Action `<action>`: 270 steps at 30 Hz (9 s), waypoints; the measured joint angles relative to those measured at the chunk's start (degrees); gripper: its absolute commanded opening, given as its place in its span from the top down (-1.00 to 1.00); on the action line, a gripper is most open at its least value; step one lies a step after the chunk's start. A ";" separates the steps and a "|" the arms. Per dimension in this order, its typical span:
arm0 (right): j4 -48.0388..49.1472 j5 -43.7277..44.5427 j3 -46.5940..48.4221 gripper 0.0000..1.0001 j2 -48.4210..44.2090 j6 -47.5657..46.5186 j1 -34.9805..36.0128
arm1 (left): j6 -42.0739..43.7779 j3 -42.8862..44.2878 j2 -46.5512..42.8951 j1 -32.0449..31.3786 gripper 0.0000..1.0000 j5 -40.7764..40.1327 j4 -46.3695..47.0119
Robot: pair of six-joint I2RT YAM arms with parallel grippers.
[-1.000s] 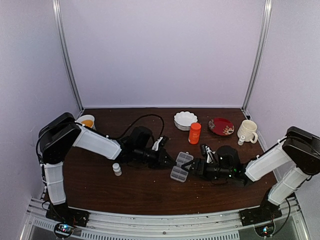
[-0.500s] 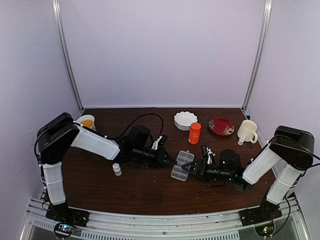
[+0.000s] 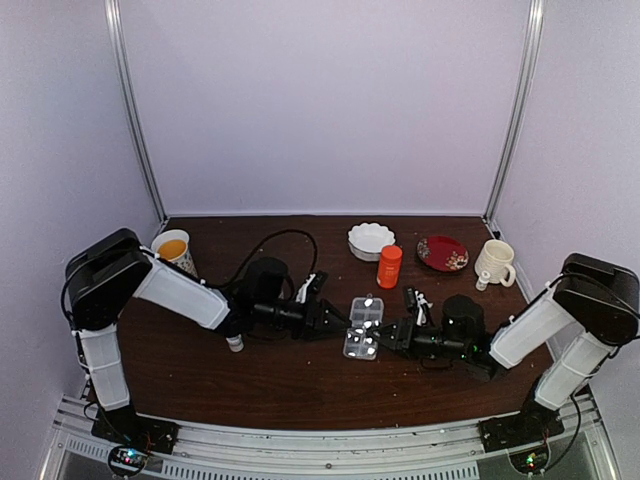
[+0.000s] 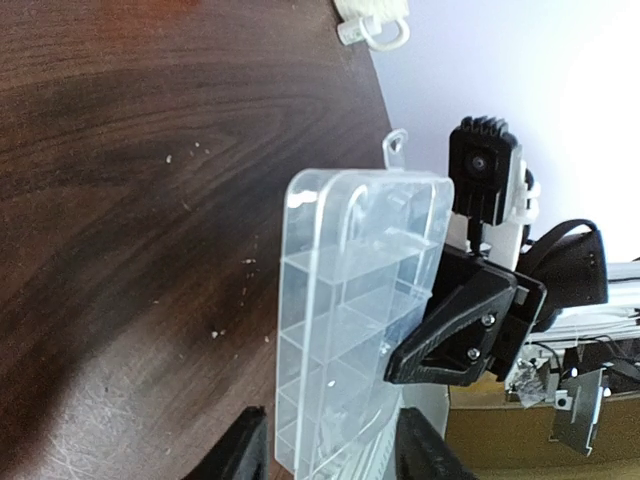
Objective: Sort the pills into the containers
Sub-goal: Open the lid of the pill container.
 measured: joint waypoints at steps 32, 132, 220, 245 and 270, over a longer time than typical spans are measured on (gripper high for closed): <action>-13.51 -4.44 5.16 0.18 -15.52 -7.23 2.05 | -6.08 -3.98 -3.04 -0.55 0.82 4.31 20.94; -44.76 -2.32 8.98 0.46 -38.64 -14.88 0.39 | 4.57 5.31 -11.58 -3.91 0.89 0.81 -6.34; -42.12 -5.51 8.22 0.69 -40.39 -14.05 0.20 | 1.99 5.38 -12.35 -2.91 0.89 2.78 -3.28; -50.42 -2.10 11.23 1.00 -36.74 -15.54 0.20 | 9.14 5.18 -14.01 -3.02 -0.64 -3.78 -12.70; -58.90 0.22 17.77 0.92 -18.27 -13.31 0.20 | 22.01 8.44 -9.35 -9.94 -0.67 -14.60 -30.05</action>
